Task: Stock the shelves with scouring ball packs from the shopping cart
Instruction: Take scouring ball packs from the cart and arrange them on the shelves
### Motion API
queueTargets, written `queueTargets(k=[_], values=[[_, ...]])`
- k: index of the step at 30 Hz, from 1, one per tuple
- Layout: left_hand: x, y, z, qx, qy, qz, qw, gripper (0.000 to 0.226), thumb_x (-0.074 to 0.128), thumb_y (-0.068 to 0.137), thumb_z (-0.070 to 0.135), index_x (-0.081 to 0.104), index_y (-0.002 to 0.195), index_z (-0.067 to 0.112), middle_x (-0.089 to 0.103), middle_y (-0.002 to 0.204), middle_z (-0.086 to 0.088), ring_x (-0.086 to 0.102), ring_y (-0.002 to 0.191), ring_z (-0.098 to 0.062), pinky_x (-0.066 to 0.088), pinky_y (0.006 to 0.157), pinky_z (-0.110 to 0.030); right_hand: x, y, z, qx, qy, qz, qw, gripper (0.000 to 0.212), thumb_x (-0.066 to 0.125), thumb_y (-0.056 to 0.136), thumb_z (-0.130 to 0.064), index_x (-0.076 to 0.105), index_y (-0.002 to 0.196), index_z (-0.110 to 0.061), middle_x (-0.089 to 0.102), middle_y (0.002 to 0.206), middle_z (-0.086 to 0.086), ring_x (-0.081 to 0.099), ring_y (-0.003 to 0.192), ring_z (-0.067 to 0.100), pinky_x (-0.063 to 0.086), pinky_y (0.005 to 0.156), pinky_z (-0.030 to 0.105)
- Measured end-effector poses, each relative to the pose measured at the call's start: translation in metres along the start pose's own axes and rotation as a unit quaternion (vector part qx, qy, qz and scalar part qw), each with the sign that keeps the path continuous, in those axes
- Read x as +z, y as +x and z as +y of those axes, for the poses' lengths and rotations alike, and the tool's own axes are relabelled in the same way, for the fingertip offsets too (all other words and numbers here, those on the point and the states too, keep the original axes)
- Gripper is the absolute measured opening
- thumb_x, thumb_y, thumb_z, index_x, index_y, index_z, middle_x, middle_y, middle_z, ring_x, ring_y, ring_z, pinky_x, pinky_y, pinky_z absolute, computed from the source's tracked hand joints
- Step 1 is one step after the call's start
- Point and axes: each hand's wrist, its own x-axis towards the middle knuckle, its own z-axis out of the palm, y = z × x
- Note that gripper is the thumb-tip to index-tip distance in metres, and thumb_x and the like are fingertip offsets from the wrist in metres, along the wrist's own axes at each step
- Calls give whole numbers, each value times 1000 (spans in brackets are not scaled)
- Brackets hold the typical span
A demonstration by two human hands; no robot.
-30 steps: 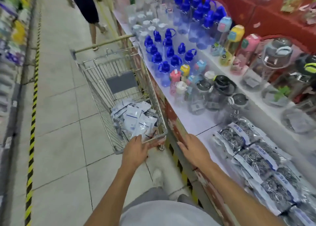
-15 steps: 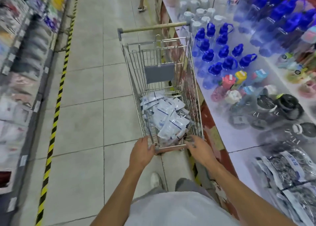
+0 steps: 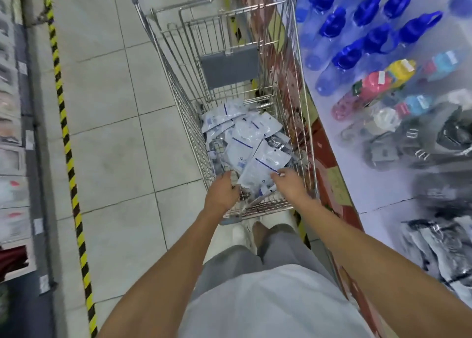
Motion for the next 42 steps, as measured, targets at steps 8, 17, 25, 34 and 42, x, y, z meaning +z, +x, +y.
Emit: queueTargets(k=[8,17,25,34,42], values=[[17,103,4,-53,-10,-46,997,46,60,100,25,52,143,8,59,141,-19,57,127,-38,50,105,-49,51,106,-8,165,81,-40,982,69,65,98,-43,47,146,3,58,141,22,60,125,40,51,100,43],[60,225,-30,-81,-40,-59,994,70,61,102,22,26,160,3,29,166,-20,32,151,-37,34,121,-45,112,193,7,300,155,6,941,88,79,89,-38,32,154,-2,48,153,18,48,139,39,39,117,48],[88,278,-43,-102,-60,-89,989,118,76,91,47,-5,164,2,0,173,-18,0,161,-31,7,128,-41,142,229,1,392,159,108,900,120,90,67,-61,30,154,-4,43,153,18,49,137,39,45,111,51],[89,286,-44,-104,-46,-93,989,128,84,83,41,-8,164,5,4,172,-18,11,159,-36,19,129,-51,142,229,13,373,161,159,900,91,88,74,-45,40,141,-6,46,145,18,54,127,39,49,106,52],[38,252,-38,-102,-251,-83,959,77,71,92,13,28,156,22,65,117,2,66,99,-10,60,83,-34,93,163,7,222,445,69,865,57,65,90,-7,43,142,-17,65,118,9,66,96,24,56,85,43]])
